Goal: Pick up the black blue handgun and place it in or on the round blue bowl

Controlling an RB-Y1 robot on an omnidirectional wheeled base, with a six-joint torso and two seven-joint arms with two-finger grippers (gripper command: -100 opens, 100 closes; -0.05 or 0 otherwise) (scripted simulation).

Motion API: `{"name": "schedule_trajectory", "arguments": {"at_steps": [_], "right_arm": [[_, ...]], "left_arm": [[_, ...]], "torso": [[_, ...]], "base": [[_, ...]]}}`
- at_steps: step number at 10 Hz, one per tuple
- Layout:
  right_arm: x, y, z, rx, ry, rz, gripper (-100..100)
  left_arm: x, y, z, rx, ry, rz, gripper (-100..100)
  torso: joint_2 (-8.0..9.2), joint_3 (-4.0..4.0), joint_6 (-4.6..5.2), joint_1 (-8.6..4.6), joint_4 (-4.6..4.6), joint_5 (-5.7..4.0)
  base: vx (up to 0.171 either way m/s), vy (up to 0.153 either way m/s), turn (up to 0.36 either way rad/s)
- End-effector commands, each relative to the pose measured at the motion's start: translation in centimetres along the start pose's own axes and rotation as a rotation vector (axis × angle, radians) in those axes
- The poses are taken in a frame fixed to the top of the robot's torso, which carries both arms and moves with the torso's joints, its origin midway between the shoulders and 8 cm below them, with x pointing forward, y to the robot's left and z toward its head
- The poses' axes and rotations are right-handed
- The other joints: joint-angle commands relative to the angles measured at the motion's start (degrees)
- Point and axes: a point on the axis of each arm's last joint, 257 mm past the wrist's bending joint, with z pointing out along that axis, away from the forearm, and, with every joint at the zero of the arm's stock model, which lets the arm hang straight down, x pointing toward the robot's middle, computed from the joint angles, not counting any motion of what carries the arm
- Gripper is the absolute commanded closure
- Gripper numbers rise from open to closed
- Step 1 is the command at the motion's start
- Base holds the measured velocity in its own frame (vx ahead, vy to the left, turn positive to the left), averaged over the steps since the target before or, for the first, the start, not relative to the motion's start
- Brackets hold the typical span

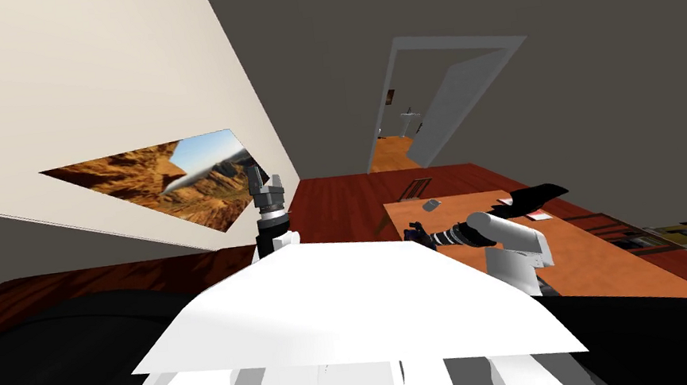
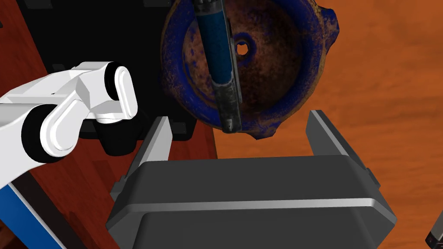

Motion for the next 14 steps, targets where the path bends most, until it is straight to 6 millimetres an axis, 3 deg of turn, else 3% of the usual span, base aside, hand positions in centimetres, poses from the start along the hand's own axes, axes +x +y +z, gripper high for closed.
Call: {"name": "schedule_trajectory", "arguments": {"at_steps": [1,4,5,7,9,10,11,14], "right_arm": [[1.5,-1.7,2.2,0.021,-0.006,-0.039,-100],[5.0,-2.7,2.6,0.069,0.024,-0.036,-100],[5.6,-4.5,4.6,0.079,0.001,-0.08,-100],[7.2,-5.3,4.9,0.107,0.003,-0.081,-100],[9.6,-6.0,4.5,0.126,0.029,-0.089,-100],[10.2,-8.1,6.5,0.135,-0.002,-0.141,-100],[11.0,-8.5,6.4,0.142,-0.001,-0.149,-100],[14.3,-9.8,5.6,0.171,0.029,-0.164,-100]], "left_arm": [[0.0,0.0,0.0,0.0,0.0,0.0,0],[0.0,0.0,0.0,0.0,0.0,0.0,0],[0.0,0.0,0.0,0.0,0.0,0.0,0],[0.0,0.0,0.0,0.0,0.0,0.0,0],[0.0,0.0,0.0,0.0,0.0,0.0,0],[0.0,0.0,0.0,0.0,0.0,0.0,0],[0.0,0.0,0.0,0.0,0.0,0.0,0],[0.0,0.0,0.0,0.0,0.0,0.0,0]], "torso": [[0.0,0.0,0.0,0.0,0.0,0.0],[0.07,0.04,0.0,0.01,0.02,0.0],[0.03,0.02,-0.01,0.01,0.01,0.0],[0.09,0.05,0.06,-0.05,0.02,-0.02],[0.03,0.02,-0.02,0.02,0.01,0.0],[0.0,0.0,-0.02,0.02,0.0,0.0],[0.05,0.02,0.08,-0.03,0.0,-0.02],[0.03,0.02,-0.03,0.03,0.01,0.01]], "base": [[-0.015,-0.013,-0.349],[-0.013,0.001,-0.179],[-0.015,-0.018,-0.354],[-0.014,-0.003,-0.279],[-0.001,0.0,0.031],[-0.012,-0.015,-0.361],[-0.021,-0.009,-0.507],[-0.005,0.0,0.001]]}}
